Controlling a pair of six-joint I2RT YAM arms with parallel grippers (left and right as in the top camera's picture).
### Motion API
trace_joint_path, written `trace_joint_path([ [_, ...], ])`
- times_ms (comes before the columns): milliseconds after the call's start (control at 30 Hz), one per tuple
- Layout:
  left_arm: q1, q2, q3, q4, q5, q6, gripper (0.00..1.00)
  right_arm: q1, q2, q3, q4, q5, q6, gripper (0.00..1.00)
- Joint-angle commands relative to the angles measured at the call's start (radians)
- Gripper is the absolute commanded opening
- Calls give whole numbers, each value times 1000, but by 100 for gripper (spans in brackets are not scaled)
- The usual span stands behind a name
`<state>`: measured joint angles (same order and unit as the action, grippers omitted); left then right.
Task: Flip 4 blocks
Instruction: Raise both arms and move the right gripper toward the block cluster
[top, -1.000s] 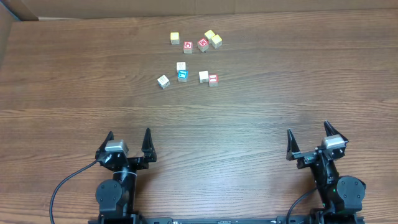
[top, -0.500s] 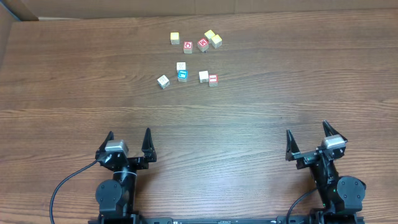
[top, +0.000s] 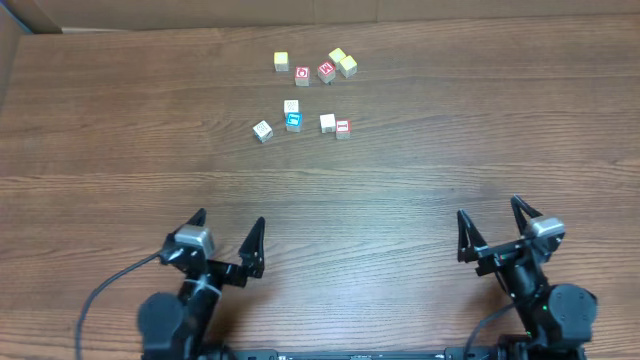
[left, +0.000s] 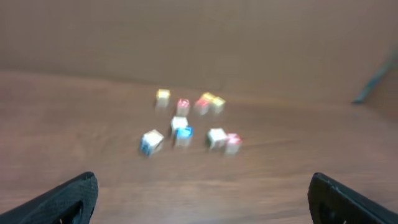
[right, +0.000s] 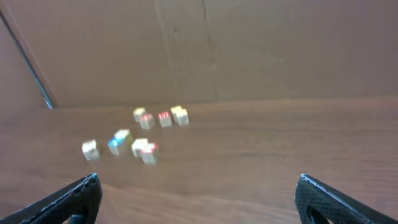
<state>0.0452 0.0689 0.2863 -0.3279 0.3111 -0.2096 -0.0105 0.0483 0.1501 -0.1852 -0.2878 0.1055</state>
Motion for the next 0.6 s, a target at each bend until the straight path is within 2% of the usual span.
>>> trace_joint_path([
  [0, -6, 112, 280, -95, 50, 31, 100, 4, 28, 216, -64, 69, 25, 100],
  [233, -6, 534, 903, -485, 48, 151, 100, 4, 293, 673, -301, 96, 22, 100],
  [433, -6, 930, 1433, -837, 45, 233, 100, 4, 679, 1121, -579, 86, 22, 100],
  [567, -6, 1135, 1673, -972, 46, 232, 100, 4, 970, 1426, -808, 37, 21, 100],
])
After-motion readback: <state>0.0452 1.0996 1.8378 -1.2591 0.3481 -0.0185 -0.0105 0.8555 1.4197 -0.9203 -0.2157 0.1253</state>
